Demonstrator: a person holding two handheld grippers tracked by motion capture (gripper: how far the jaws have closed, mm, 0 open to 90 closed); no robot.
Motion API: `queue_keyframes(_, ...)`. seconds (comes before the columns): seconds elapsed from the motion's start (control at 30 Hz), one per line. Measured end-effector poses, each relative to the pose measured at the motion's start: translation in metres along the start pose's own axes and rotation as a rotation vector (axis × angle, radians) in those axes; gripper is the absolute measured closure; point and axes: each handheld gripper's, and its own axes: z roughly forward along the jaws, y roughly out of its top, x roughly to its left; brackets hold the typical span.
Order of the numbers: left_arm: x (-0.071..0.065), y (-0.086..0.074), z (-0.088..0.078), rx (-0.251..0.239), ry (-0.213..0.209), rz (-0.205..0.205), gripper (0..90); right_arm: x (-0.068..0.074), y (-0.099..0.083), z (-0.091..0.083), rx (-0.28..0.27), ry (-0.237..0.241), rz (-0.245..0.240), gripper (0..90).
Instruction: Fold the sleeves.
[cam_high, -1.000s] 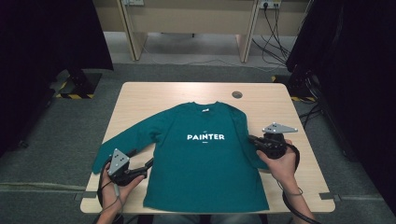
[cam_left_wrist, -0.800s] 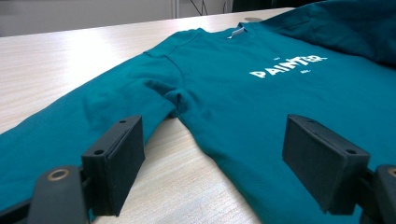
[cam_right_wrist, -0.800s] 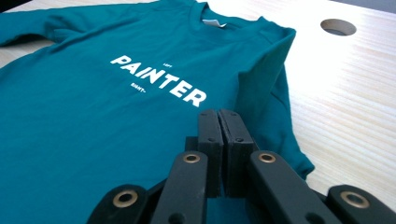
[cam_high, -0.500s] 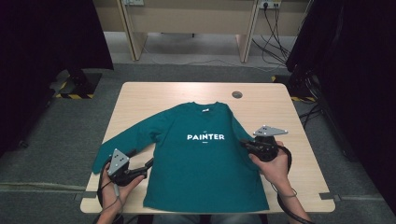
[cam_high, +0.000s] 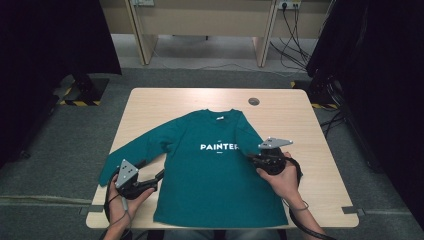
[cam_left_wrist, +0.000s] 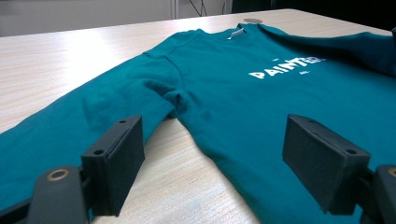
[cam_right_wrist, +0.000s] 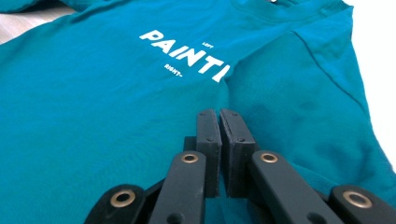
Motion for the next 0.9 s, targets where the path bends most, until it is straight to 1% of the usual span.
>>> queue_keyframes(0.17,0.000,0.000,0.000,0.002,0.000,0.002,20.3,0.001,0.000,0.006,0.015,0.013,-0.003,83.9)
queue_keyframes(0.3,-0.001,0.000,0.000,0.002,-0.001,0.001,20.3,0.002,-0.001,0.010,0.024,0.035,-0.001,76.3)
queue_keyframes(0.43,0.000,0.000,0.000,0.002,-0.002,-0.002,20.3,-0.002,0.001,0.002,-0.009,0.028,0.012,68.4)
queue_keyframes(0.5,-0.001,0.000,0.000,0.001,-0.002,0.000,20.3,-0.007,0.002,-0.006,-0.026,0.016,0.027,66.8)
queue_keyframes(0.6,-0.001,0.000,0.000,0.002,-0.002,0.000,20.3,-0.019,0.001,-0.018,-0.046,-0.016,0.058,65.4)
queue_keyframes(0.73,-0.001,0.000,0.000,0.002,-0.002,-0.002,20.3,-0.044,-0.007,-0.031,-0.051,-0.094,0.117,65.3)
queue_keyframes(0.77,-0.001,0.000,0.000,0.002,-0.002,-0.002,20.3,-0.052,-0.011,-0.034,-0.050,-0.118,0.142,65.3)
queue_keyframes(0.83,-0.001,0.000,0.000,0.003,-0.002,-0.002,20.3,-0.064,-0.019,-0.038,-0.035,-0.159,0.169,65.3)
queue_keyframes(0.9,-0.001,0.000,0.000,0.002,-0.001,-0.001,20.3,-0.072,-0.025,-0.039,-0.020,-0.182,0.189,65.2)
